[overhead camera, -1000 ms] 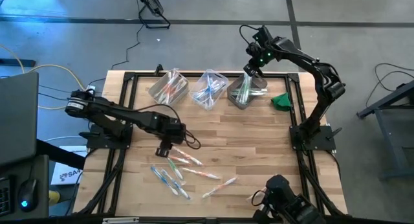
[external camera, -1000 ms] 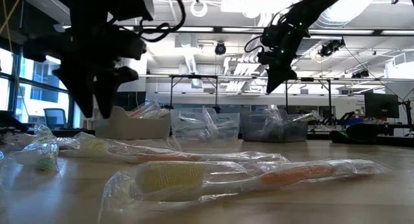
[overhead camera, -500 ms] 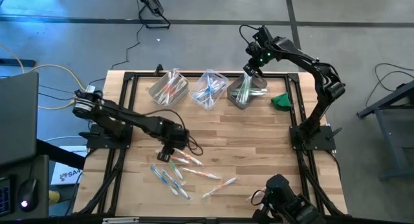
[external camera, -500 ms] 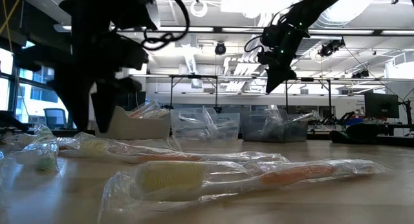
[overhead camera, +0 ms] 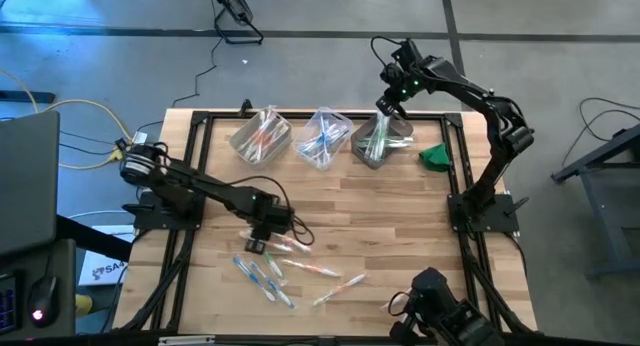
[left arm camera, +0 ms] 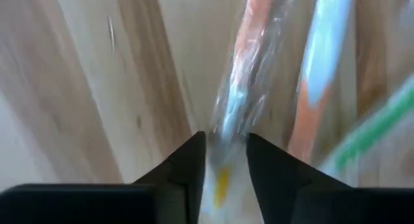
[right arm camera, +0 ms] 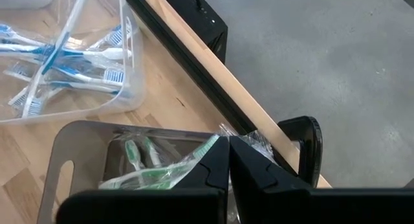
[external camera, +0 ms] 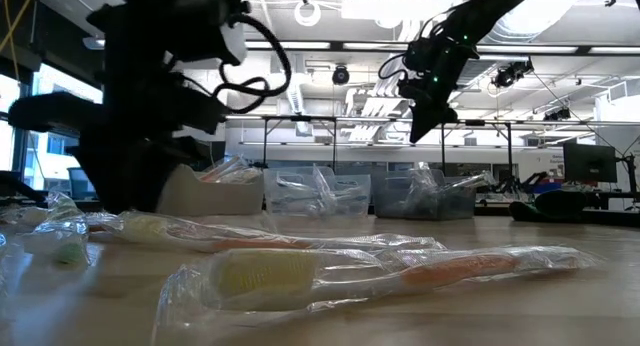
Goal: Pick & Place Toothbrushes
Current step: Put the orange toothbrush into the white bin
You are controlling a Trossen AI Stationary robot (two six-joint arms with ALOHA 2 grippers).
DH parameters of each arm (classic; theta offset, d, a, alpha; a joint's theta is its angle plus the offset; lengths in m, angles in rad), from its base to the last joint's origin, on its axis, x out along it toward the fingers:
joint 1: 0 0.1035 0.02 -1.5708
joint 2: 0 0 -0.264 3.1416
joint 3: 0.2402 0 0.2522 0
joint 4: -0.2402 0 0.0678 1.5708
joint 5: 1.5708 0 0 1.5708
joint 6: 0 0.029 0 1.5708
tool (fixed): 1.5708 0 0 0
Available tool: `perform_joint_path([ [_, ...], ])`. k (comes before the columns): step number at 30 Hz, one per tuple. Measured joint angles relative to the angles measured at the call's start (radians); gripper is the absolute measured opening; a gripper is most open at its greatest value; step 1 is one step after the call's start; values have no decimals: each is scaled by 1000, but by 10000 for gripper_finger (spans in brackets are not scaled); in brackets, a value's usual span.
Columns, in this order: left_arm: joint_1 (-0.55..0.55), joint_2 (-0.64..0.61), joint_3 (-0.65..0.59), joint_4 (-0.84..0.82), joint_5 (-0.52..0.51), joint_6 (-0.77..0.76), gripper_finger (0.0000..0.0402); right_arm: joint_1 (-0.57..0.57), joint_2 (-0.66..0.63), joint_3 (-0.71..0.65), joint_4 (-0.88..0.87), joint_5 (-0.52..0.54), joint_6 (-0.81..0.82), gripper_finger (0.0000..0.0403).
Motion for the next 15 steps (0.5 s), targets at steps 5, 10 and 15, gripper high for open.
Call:
perform_joint_path([
  [5,0,20,3,33,0,-27,63,0,0,0,0,0,0,4],
  [10,0,22,5,27,-5,-43,13,0,0,0,0,0,0,4],
  [15,14,12,3,17,-17,-72,8,0,0,0,-13,0,-19,4],
])
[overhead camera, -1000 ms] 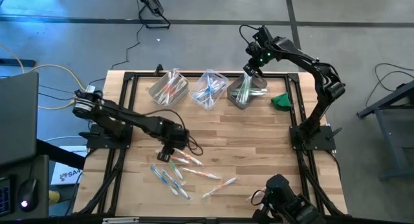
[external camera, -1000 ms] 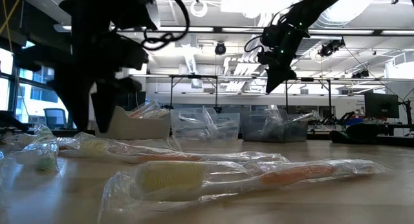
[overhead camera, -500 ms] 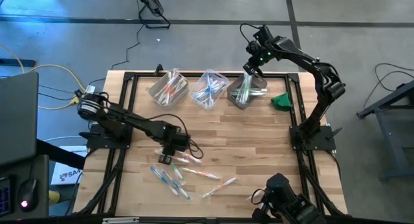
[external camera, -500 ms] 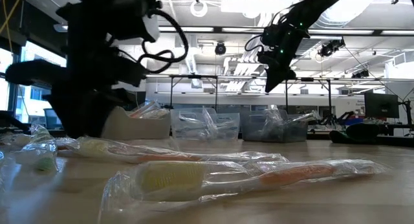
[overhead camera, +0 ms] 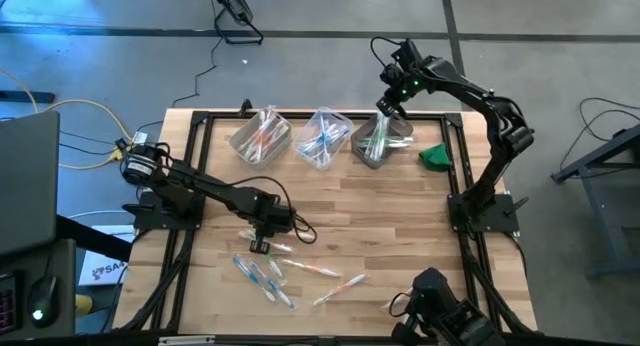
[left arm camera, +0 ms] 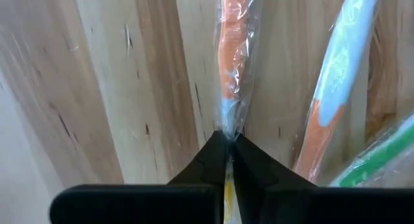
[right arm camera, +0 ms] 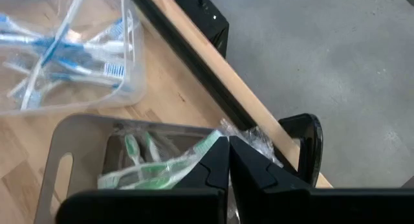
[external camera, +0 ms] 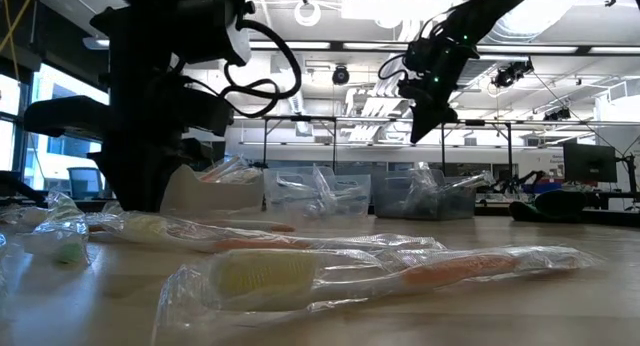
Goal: Pick & Place Toothbrushes
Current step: Put the orange toothbrush into the white bin
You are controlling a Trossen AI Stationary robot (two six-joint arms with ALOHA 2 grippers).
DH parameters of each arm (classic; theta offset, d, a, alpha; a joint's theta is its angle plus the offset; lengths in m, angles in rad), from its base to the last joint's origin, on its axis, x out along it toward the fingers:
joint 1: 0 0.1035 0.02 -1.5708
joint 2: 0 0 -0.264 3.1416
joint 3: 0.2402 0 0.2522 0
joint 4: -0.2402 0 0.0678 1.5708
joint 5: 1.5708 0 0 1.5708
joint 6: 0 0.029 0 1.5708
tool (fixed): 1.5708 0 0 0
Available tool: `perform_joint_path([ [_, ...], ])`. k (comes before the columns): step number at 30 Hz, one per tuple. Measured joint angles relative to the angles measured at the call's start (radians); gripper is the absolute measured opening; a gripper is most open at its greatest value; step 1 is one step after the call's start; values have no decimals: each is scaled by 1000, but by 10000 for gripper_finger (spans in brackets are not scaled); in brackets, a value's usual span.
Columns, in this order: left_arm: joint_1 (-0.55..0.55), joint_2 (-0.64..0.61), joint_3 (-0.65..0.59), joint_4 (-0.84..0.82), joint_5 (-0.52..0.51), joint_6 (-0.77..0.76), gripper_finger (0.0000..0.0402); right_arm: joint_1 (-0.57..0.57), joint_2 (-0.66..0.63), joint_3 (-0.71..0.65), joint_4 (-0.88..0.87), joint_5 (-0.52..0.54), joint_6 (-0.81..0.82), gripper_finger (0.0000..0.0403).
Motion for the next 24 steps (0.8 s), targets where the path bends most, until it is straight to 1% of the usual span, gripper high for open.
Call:
perform_joint_path([
  [2,19,-5,0,-4,16,-12,5,0,0,0,-10,0,-17,4],
  [6,59,-28,5,-35,16,-15,3,0,0,0,-25,0,-31,3],
  [11,130,-64,59,-161,16,-8,2,-6,0,0,-33,0,-58,3],
  [15,201,-98,117,-233,8,29,1,-8,0,0,-33,-1,-79,2],
  [18,261,-111,168,-264,-19,42,1,-10,0,0,-33,-9,-83,2],
  [20,311,-128,211,-308,-42,66,1,-13,0,0,-33,-11,-83,2],
  [22,362,-135,265,-314,-66,72,1,-13,0,0,-34,-16,-81,2],
  [24,422,-142,317,-367,-89,77,0,-13,0,0,-37,-19,-79,2],
])
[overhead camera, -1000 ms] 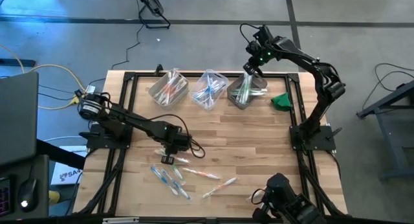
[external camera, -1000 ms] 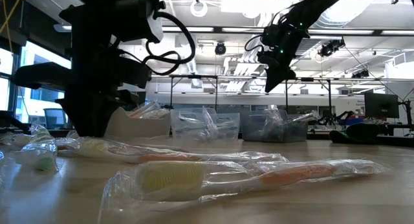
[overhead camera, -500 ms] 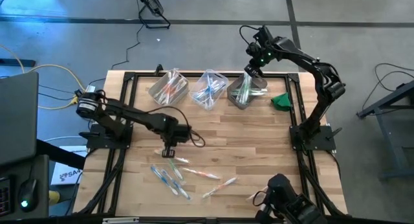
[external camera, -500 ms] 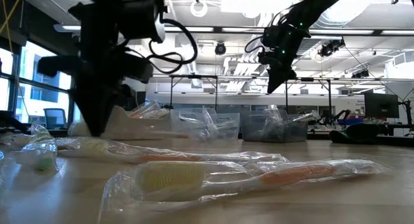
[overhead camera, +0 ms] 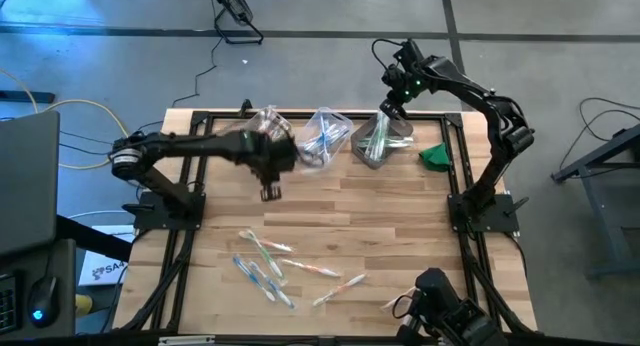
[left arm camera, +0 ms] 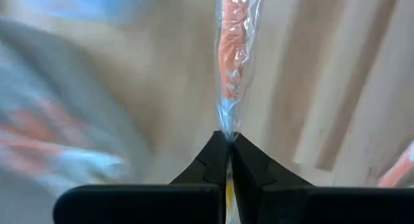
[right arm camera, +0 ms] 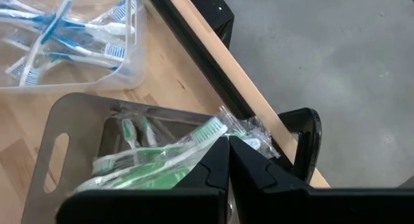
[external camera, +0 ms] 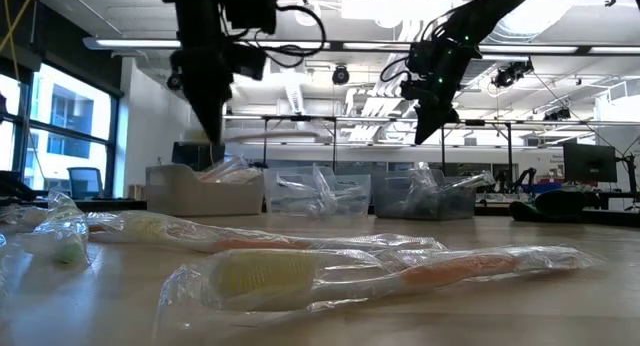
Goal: Pick & Place Toothbrushes
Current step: Put the orange toothbrush into the white bin
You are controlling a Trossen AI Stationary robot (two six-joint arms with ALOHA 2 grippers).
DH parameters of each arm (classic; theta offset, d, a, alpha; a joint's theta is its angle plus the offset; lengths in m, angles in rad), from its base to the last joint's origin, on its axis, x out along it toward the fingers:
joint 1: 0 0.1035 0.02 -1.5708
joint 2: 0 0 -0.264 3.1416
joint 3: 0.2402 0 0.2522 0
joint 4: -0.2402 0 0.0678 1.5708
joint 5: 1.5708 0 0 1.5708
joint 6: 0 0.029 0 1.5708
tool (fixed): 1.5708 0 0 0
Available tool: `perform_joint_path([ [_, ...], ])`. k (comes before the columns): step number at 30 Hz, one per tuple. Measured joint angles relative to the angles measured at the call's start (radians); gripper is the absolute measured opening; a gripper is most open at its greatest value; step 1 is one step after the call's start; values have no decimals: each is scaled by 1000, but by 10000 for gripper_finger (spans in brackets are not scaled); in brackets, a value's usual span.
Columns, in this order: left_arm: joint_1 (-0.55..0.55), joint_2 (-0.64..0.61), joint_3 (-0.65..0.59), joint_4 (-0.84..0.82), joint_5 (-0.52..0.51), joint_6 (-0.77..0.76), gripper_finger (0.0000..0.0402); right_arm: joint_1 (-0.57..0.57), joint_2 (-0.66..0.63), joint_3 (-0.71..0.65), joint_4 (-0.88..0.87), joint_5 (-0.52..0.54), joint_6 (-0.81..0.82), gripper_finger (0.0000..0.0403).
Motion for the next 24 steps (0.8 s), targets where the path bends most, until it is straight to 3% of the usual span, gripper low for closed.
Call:
perform_joint_path([
  [6,175,-26,119,-40,-26,35,0,0,0,0,-21,-12,3,2],
  [12,337,-44,119,-74,-16,-34,0,1,0,0,-25,-49,6,2],
  [19,440,-44,-1,-6,11,-66,0,0,0,0,-24,-46,7,2],
  [24,488,-44,-104,131,9,-141,0,0,0,0,-24,-43,7,2],
])
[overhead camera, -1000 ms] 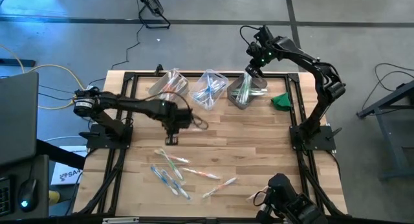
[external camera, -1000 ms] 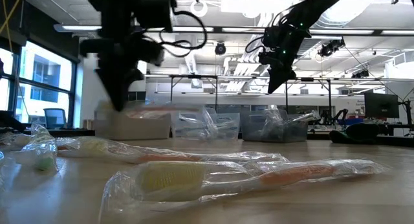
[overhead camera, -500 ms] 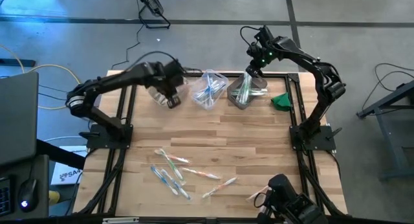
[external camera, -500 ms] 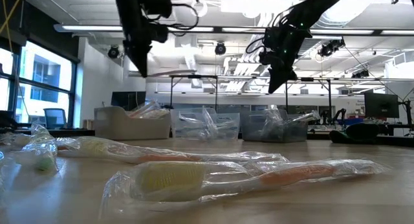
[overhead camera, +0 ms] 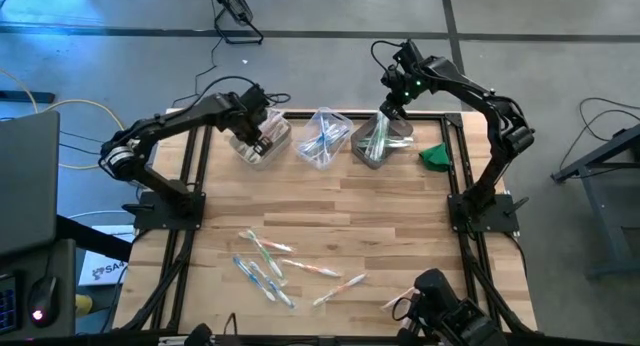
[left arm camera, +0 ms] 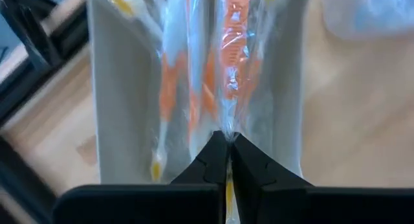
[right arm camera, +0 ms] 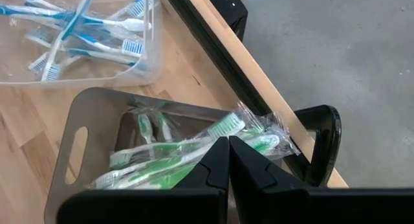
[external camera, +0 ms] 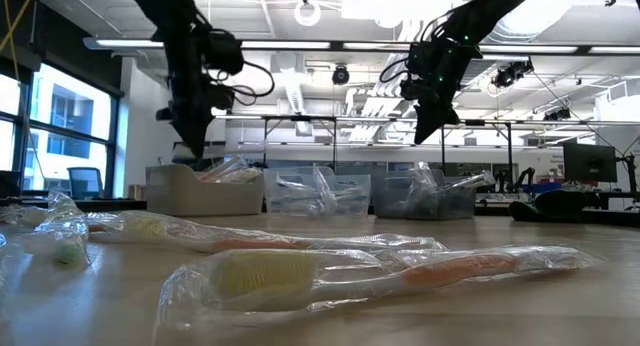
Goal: Pick & Place Toothbrushes
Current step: Put the orange toothbrush into the white bin
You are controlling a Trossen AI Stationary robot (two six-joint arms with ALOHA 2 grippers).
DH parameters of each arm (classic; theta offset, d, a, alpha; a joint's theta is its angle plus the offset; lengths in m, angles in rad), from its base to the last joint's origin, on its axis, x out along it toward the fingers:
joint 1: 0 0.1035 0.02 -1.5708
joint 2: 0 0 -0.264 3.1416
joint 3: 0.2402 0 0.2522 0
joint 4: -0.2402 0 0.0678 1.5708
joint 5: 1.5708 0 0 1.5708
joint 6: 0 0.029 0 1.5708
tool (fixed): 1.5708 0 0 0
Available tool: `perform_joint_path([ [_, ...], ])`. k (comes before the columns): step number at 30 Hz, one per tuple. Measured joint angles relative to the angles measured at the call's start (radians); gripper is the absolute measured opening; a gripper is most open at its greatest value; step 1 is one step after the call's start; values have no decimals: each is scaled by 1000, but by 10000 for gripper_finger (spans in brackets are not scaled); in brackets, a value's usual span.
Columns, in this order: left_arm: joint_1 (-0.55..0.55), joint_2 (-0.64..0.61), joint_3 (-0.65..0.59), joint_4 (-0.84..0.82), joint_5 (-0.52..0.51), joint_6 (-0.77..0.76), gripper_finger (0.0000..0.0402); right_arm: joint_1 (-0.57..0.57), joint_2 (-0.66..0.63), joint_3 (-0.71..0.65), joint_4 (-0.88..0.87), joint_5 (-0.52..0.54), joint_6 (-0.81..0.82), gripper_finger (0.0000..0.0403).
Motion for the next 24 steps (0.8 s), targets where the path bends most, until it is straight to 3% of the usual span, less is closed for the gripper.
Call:
perform_joint_path([
  [5,36,0,-62,117,1,-6,0,0,0,0,2,0,8,2],
  [13,59,0,-91,113,-5,-1,7,0,0,0,3,1,26,2],
  [19,58,0,-91,96,-5,-25,52,0,0,0,3,1,24,2],
  [24,58,0,-91,61,23,-52,121,0,0,0,3,1,24,2],
])
